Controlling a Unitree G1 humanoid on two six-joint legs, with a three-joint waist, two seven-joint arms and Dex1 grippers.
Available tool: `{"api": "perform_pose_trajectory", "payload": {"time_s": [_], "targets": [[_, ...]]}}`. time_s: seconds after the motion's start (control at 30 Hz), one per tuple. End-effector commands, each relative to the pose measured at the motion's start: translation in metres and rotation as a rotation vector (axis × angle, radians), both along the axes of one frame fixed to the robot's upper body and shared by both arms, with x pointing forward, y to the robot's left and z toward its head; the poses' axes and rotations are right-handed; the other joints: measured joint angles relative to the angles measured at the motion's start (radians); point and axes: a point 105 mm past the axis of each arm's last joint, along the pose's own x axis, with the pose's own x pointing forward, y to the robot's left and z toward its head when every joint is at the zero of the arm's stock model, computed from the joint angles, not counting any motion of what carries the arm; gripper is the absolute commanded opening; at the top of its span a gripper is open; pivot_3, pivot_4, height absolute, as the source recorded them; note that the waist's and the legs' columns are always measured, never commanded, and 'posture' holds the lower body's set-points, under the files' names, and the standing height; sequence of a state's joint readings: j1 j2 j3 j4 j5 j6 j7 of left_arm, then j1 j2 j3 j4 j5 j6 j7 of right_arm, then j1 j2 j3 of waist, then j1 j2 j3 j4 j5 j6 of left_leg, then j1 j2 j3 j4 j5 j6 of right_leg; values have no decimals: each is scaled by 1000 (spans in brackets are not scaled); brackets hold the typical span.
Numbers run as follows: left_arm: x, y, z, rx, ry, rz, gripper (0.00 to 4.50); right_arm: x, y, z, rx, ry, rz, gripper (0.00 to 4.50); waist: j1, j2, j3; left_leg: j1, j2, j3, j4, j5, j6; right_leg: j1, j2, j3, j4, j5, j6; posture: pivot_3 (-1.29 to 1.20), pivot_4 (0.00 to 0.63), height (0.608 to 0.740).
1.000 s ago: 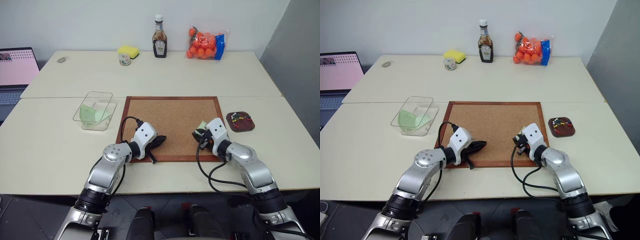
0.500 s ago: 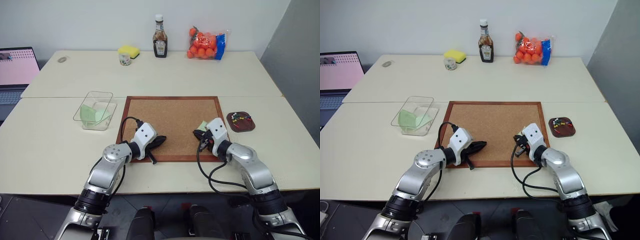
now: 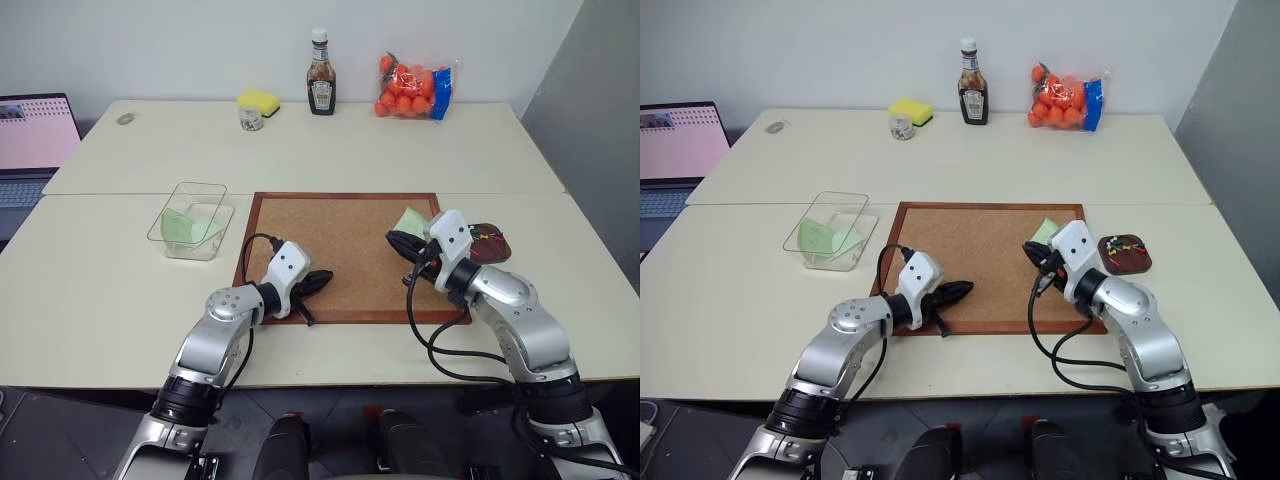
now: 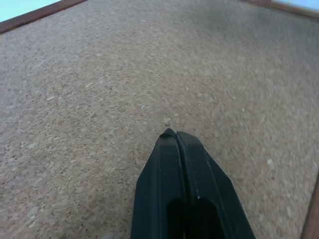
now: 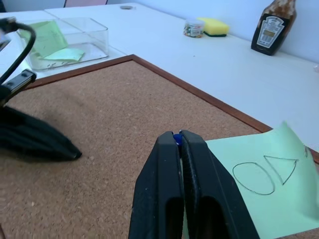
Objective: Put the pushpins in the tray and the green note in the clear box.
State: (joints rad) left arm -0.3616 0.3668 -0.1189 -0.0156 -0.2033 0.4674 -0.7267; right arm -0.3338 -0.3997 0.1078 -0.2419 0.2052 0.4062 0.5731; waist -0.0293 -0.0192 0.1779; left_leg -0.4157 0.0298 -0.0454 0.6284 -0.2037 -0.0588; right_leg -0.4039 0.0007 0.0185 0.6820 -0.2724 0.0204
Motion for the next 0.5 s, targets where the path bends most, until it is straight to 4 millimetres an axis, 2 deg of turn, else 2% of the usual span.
{"api": "perform_pose_trajectory", "payload": {"time_s": [0.03, 0.17, 0.3, 0.5], "targets": [[3, -5, 34, -116, 9, -16, 568, -6, 9, 17, -43, -93, 62, 0, 0, 0, 0, 0, 0, 0, 0, 0, 0, 0, 0, 0, 0, 0, 0, 0, 150, 740], [2, -13, 49, -197, 65, -34, 1299, -6, 10, 14, -81, -109, 76, 0, -1, 0, 0, 0, 0, 0, 0, 0, 0, 0, 0, 0, 0, 0, 0, 0, 150, 740], [6, -14, 56, -246, 110, -23, 1960, -8, 11, 12, -110, -130, 89, 0, -1, -1, 0, 0, 0, -1, 0, 0, 0, 0, 0, 0, 0, 0, 0, 0, 150, 740], [15, -15, 70, -327, 173, -9, 3246, -13, 14, 8, -203, -181, 150, 0, 0, -1, 1, 0, 0, -1, 0, 0, 0, 0, 0, 0, 0, 0, 0, 0, 150, 740]]}}
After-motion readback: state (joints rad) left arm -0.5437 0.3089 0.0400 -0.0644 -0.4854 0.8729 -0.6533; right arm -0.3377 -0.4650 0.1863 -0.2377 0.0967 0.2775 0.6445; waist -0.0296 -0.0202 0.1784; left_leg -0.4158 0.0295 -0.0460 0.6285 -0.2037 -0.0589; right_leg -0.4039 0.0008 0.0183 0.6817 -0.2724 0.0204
